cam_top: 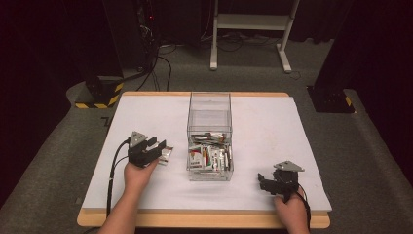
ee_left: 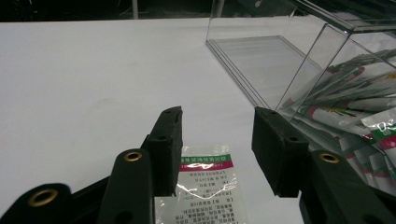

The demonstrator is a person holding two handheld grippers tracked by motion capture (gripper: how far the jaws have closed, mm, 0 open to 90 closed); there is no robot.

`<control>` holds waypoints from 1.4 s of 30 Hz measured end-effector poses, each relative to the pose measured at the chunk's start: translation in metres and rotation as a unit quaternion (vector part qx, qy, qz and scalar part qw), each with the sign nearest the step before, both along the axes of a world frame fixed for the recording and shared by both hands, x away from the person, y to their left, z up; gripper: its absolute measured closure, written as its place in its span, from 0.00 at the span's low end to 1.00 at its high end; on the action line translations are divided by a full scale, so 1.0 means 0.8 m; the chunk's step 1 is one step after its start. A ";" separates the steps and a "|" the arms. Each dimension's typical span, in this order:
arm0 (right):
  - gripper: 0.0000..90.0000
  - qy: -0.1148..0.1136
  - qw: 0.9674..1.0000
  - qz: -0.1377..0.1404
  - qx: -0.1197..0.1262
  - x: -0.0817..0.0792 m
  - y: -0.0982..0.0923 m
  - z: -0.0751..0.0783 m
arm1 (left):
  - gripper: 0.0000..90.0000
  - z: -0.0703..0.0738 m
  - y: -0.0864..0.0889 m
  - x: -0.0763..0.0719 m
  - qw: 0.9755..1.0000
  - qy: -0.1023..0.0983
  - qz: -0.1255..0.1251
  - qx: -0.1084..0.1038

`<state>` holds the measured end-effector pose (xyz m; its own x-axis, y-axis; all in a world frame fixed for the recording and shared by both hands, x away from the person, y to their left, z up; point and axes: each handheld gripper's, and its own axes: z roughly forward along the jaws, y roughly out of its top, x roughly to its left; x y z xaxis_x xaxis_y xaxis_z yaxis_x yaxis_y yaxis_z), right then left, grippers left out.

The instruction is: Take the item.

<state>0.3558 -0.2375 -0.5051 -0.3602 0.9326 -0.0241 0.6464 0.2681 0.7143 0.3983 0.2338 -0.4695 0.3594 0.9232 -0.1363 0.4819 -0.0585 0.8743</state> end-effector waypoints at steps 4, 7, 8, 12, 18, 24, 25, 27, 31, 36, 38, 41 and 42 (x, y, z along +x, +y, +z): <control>0.15 0.000 1.000 0.000 0.000 0.000 0.000 0.000 | 0.58 0.003 0.006 -0.006 1.000 -0.002 0.002 0.011; 0.15 0.000 1.000 0.000 0.000 0.000 0.000 0.000 | 0.58 0.002 0.015 -0.010 1.000 0.001 0.007 0.007; 0.15 0.000 1.000 0.000 0.000 0.000 0.000 0.000 | 0.58 0.001 0.018 -0.011 1.000 0.003 0.008 0.007; 0.15 0.000 1.000 0.000 0.000 0.000 0.000 0.000 | 0.57 -0.004 0.034 -0.019 1.000 0.015 0.015 0.011; 0.15 0.000 1.000 0.000 0.000 0.000 0.000 0.000 | 0.56 -0.012 0.056 -0.032 0.999 0.032 0.020 0.013; 0.15 0.000 1.000 0.000 0.000 0.000 0.000 0.000 | 0.54 -0.027 0.072 -0.048 0.997 0.056 0.028 0.044; 0.15 0.000 1.000 0.000 0.000 0.000 0.000 0.000 | 0.53 -0.029 0.073 -0.050 0.997 0.059 0.028 0.046; 0.15 0.000 1.000 0.000 0.000 0.000 0.000 0.000 | 0.53 -0.034 0.077 -0.057 0.995 0.070 0.021 0.066; 0.15 0.000 1.000 0.000 0.000 0.000 0.000 0.000 | 0.49 -0.042 0.078 -0.074 0.992 0.089 0.007 0.091; 0.15 0.000 1.000 0.000 0.000 0.000 0.000 0.000 | 0.40 -0.048 0.079 -0.088 0.992 0.080 -0.002 0.097; 0.15 0.000 1.000 0.000 0.000 0.000 0.000 0.000 | 0.39 -0.049 0.077 -0.089 0.992 0.078 0.002 0.099; 0.15 0.000 1.000 0.000 0.000 0.000 0.000 0.000 | 0.39 -0.049 0.075 -0.090 0.992 0.075 0.006 0.106; 0.15 0.000 1.000 0.000 0.001 0.000 0.000 0.000 | 0.39 -0.049 0.075 -0.090 0.991 0.076 0.005 0.106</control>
